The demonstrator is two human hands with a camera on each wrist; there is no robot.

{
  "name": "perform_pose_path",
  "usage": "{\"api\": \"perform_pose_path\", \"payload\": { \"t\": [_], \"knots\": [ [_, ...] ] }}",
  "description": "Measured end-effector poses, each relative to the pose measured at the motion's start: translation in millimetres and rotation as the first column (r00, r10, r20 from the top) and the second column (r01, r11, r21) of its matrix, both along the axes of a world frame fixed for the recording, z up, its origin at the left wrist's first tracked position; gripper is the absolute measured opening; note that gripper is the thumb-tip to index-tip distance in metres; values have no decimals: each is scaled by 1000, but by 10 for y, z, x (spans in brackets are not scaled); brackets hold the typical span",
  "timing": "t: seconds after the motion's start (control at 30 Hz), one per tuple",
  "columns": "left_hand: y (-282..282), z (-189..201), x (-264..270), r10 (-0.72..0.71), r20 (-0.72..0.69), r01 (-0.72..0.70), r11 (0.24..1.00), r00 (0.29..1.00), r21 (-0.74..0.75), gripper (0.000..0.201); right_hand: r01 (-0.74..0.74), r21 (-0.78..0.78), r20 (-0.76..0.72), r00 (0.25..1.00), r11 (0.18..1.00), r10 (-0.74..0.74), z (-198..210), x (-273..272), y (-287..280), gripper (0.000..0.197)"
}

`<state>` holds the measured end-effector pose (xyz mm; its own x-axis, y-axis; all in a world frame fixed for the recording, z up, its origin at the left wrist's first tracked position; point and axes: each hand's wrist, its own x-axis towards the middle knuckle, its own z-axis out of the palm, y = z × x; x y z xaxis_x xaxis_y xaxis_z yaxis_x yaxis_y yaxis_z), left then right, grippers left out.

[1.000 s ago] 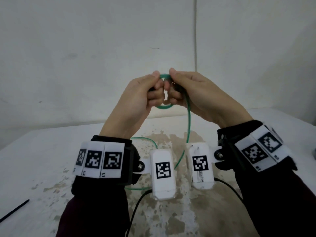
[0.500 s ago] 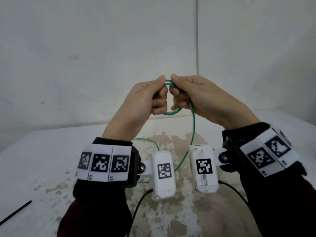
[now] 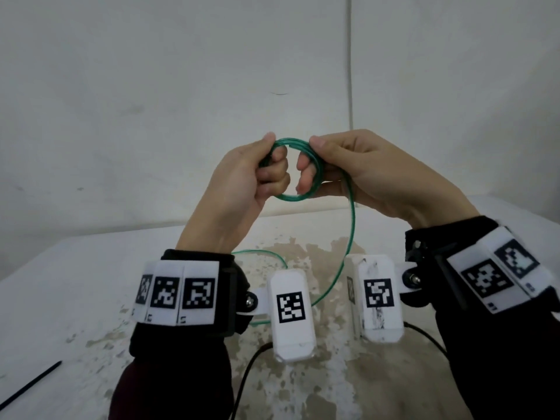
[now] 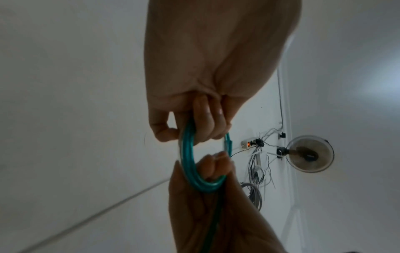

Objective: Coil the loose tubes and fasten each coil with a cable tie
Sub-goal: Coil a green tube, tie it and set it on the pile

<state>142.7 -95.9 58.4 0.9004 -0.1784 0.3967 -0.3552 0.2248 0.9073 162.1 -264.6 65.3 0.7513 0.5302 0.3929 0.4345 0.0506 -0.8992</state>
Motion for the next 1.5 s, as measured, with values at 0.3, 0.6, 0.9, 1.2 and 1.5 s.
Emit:
{"api": "perform_pose_path", "payload": {
  "t": [0.3, 0.6, 0.9, 1.2, 1.5],
  "knots": [
    [75, -37, -26, 104, 207, -166, 937, 973, 306, 37, 31, -86, 59, 998, 996, -26, -34, -17, 96, 34],
    [103, -38, -38, 87, 212, -158, 925, 973, 344, 34, 33, -67, 30, 999, 997, -31, -58, -18, 134, 34],
    [45, -16, -44, 79, 101, -99, 974, 992, 206, 39, -46, 20, -60, 997, 999, 47, -89, 39, 155, 34],
    [-3, -49, -23, 123, 98, -134, 984, 988, 114, 41, 7, 60, -94, 996, 998, -1, -89, 20, 199, 35],
    [-32, 12, -40, 128, -3, -128, 990, 992, 56, 44, 0, 146, -164, 986, 989, 24, -62, 4, 231, 36]
  ]
}}
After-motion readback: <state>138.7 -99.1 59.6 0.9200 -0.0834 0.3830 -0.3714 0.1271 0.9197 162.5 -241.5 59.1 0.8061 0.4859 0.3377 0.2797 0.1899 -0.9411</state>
